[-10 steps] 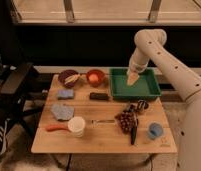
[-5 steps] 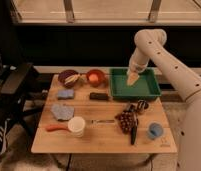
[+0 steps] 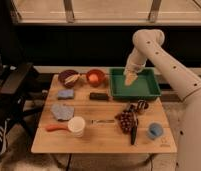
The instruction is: Wipe table surface with eraser
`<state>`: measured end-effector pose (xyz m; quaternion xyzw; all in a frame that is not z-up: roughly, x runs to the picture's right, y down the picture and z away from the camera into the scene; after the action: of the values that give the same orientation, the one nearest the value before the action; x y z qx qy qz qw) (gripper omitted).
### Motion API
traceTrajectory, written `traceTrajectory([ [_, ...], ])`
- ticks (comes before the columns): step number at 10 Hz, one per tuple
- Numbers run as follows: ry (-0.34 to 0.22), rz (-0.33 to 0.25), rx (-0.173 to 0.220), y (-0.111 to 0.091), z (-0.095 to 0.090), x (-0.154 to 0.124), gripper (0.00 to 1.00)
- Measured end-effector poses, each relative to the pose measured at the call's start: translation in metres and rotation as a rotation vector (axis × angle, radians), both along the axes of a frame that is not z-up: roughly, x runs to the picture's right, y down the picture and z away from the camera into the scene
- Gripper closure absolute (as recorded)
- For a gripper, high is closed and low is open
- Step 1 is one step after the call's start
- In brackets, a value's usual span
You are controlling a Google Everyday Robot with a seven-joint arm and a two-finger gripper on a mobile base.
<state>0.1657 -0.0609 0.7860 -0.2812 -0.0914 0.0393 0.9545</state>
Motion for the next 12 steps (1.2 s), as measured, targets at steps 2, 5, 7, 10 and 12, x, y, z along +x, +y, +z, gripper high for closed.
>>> traceTrajectory([
  [2, -0.053, -0.046, 0.030, -0.006, 0.000, -0.030, 0.46],
  [5, -0.090, -0.073, 0.092, -0.012, 0.005, -0.069, 0.46],
  [7, -0.105, -0.076, 0.100, -0.012, 0.013, -0.083, 0.46],
  [10, -0.126, -0.084, 0.066, 0.000, 0.034, -0.103, 0.47],
  [12, -0.137, -0.092, 0.030, 0.010, 0.050, -0.114, 0.57],
])
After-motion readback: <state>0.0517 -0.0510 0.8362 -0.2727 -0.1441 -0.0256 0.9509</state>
